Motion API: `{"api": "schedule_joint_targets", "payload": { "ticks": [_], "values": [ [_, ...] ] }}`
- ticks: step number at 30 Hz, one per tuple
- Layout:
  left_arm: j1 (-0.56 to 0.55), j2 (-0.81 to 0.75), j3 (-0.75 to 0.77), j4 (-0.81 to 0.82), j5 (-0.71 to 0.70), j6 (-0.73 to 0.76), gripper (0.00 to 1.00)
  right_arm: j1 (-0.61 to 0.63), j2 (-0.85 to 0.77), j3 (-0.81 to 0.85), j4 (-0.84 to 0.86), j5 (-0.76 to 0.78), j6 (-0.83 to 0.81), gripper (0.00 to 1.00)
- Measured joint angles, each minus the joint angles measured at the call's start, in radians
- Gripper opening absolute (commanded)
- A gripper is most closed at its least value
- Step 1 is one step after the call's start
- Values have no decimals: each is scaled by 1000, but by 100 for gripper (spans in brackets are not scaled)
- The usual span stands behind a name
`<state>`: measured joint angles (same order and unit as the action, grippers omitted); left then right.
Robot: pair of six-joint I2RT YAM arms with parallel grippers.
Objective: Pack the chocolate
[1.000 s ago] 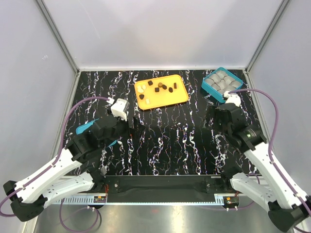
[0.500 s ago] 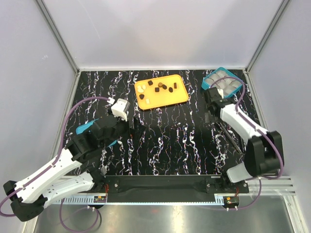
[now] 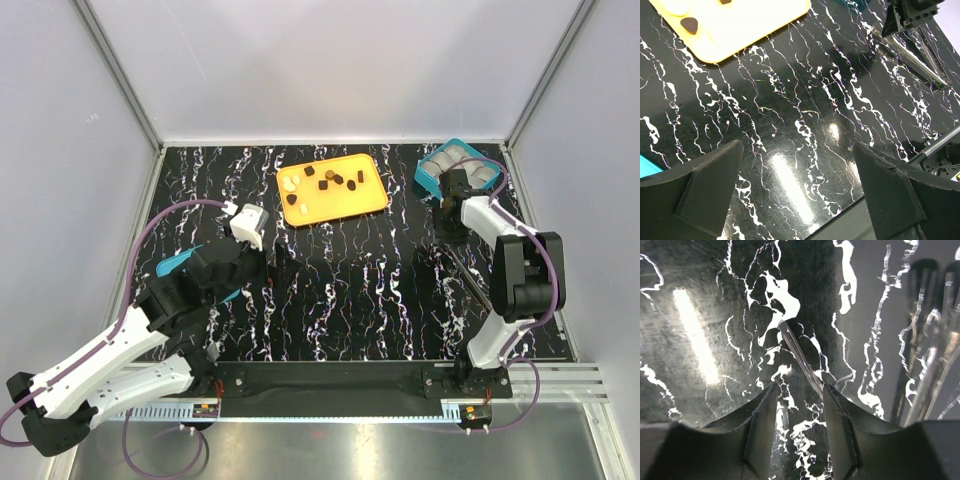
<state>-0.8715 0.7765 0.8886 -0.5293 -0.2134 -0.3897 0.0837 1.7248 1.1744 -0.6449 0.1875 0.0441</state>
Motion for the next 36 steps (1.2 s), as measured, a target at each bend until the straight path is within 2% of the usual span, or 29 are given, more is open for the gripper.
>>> {"api": "schedule_joint_targets", "payload": {
  "ticks": [6, 10, 17, 23, 25, 29, 36],
  "values": [
    [0, 0, 0, 0, 0, 0, 99, -21, 47, 1, 11, -17, -34, 45],
    [0, 0, 0, 0, 0, 0, 99, -21, 63, 11, 24, -31, -56, 38],
    [0, -1, 0, 0, 0, 0, 99, -23, 78, 38, 28, -134, -71, 11],
    [0, -7, 0, 0, 0, 0, 99, 8, 42, 42, 44, -248, -46, 0],
    [0, -12, 0, 0, 0, 0, 99, 55, 14, 42, 60, -262, -29, 0],
    [0, -21, 0, 0, -1, 0, 99, 227, -14, 47, 95, -282, 13, 0],
    [0, -31, 0, 0, -2, -1, 99, 521, 78, 132, 99, -282, 47, 0]
  ]
}}
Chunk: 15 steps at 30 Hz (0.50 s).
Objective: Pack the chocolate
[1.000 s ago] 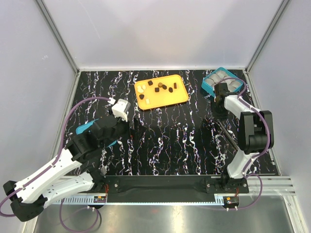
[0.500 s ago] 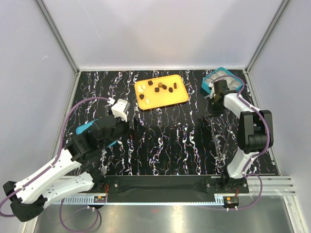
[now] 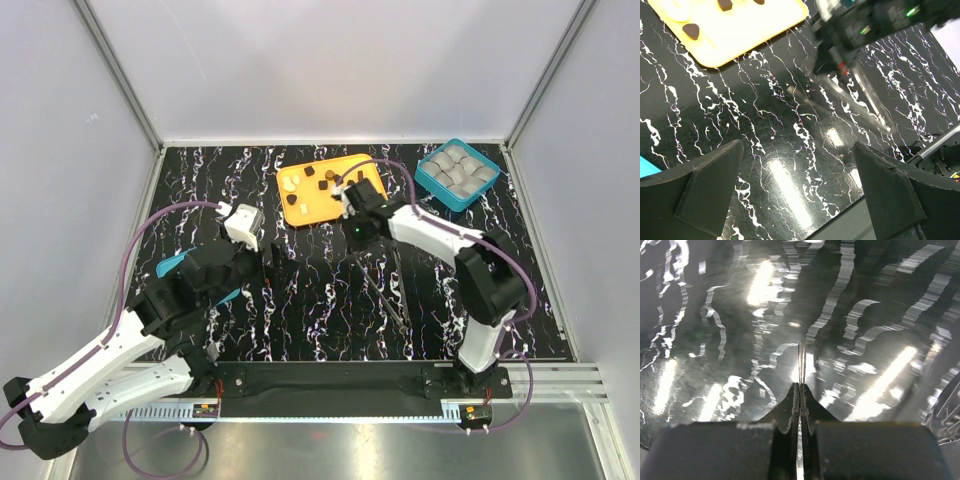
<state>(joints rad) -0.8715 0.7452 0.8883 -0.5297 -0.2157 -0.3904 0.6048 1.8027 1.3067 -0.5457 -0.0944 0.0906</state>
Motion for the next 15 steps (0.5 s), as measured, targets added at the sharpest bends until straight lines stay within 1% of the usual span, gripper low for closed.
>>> {"api": "schedule_joint_targets", "payload": {
  "ticks": [4, 8, 11, 12, 14, 15],
  "values": [
    [0, 0, 0, 0, -2, 0, 99, 74, 68, 23, -1, 12, 2, 0],
    [0, 0, 0, 0, -2, -1, 99, 104, 115, 27, -3, 29, 8, 5],
    [0, 0, 0, 0, -3, -1, 99, 116, 127, 52, -3, 53, 12, 21],
    [0, 0, 0, 0, -3, -1, 99, 117, 130, 57, -3, 53, 14, 33],
    [0, 0, 0, 0, -4, -1, 99, 119, 132, 58, -2, 58, 20, 43],
    [0, 0, 0, 0, -5, -1, 99, 119, 130, 58, -2, 64, 23, 61]
  ]
}}
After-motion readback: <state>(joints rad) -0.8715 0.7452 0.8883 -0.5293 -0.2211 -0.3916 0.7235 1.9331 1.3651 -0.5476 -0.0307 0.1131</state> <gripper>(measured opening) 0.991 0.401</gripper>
